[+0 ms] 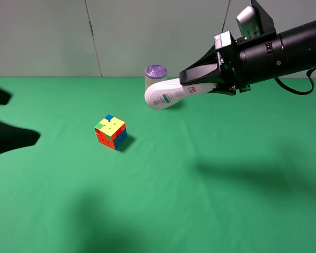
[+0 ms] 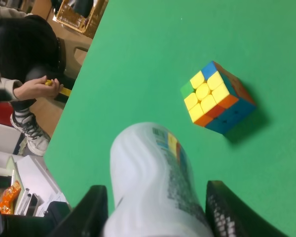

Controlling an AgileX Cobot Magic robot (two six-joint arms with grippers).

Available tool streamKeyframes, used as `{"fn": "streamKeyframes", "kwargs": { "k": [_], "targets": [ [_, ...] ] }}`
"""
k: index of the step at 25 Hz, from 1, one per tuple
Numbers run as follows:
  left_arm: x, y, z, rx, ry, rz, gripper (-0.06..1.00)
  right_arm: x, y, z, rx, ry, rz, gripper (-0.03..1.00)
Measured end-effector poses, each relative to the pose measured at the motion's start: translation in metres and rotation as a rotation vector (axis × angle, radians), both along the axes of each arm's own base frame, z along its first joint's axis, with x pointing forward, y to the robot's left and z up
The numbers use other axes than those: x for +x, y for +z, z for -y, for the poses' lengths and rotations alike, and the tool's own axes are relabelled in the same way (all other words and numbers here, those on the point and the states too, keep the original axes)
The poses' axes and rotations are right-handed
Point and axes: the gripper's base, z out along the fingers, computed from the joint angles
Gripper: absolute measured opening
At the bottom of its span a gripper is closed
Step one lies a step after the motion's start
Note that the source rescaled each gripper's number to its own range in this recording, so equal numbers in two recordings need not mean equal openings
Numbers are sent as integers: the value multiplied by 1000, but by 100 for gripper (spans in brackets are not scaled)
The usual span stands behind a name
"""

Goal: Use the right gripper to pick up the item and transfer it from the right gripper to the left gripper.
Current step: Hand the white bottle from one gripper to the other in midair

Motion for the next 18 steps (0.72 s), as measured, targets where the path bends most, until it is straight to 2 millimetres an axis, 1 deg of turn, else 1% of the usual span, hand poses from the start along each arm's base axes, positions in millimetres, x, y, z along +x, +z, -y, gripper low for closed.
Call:
{"fn": "streamKeyframes", "kwargs": {
  "k": [3,5,7,9,11,14,16,18],
  "targets": [
    [32,6,15,-23,-137,14,98,0,0,0,-1,2,3,6],
    [49,12,24,-37,-241,37,97,0,0,0,-2,4,6,6],
    [64,18,32,-50,-354,56,97,0,0,0,-2,4,6,6],
    [74,24,39,-60,-456,84,97,0,0,0,-2,4,6,6],
    [82,30,44,-61,-527,99,97,0,0,0,-2,3,6,6],
    [88,31,49,-62,-609,96,97,0,0,0,-4,1,8,6],
    [90,27,57,-56,-666,87,97,0,0,0,-4,1,9,6],
    [90,18,68,-47,-720,59,97,0,0,0,-4,1,9,6]
  ]
}}
